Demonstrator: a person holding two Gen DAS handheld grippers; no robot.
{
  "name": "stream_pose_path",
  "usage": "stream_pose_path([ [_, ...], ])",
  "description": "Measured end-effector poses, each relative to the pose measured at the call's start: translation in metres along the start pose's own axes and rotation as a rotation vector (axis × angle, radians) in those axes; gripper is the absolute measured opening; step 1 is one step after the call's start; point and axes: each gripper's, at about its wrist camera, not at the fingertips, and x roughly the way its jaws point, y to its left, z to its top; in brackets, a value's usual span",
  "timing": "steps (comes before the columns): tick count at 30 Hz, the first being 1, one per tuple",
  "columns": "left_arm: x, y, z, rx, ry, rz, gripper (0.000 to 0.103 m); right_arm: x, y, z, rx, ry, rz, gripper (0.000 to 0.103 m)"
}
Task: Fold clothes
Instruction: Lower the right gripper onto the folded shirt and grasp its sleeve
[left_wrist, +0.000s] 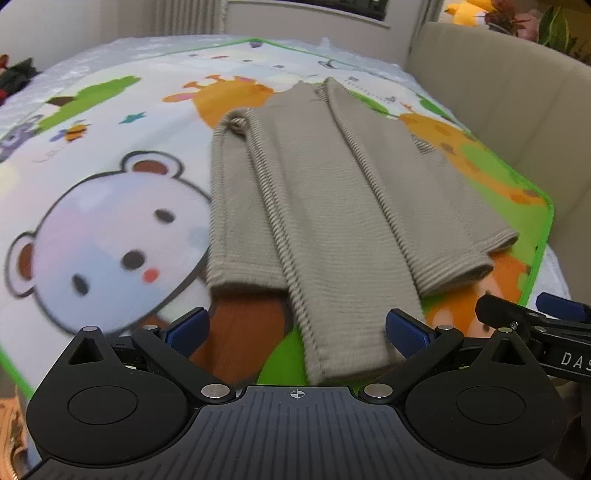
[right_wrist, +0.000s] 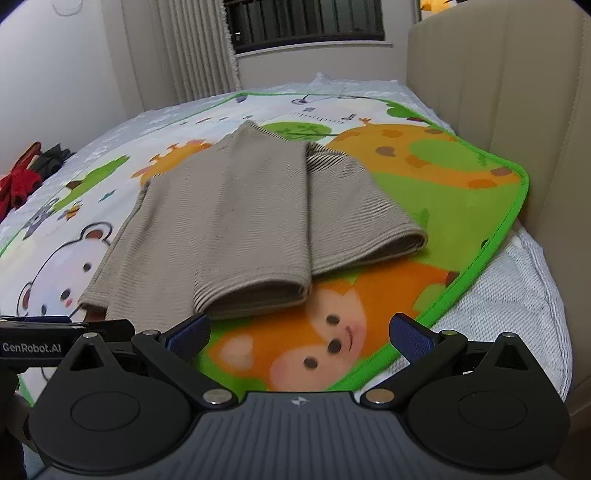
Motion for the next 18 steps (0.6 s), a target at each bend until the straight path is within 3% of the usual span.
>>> stream_pose_path([
  [6, 0.013, 0.013, 0.027, 0.002, -0.057, -0.032, 0.103, 0.019, -0.017, 0.019, 0.086, -0.026, 0.049, 0.103],
  [14, 0.048, 0.029, 0.053, -0.036, 0.031, -0.099, 0.103, 0.081, -0.053, 0.075, 0.225, -0.074, 0.113, 0.103],
  [18, 0.061, 0.028, 0.054, -0.008, 0.056, -0.104, 0.103, 0.116, -0.063, 0.078, 0.310, -0.036, 0.109, 0.103],
])
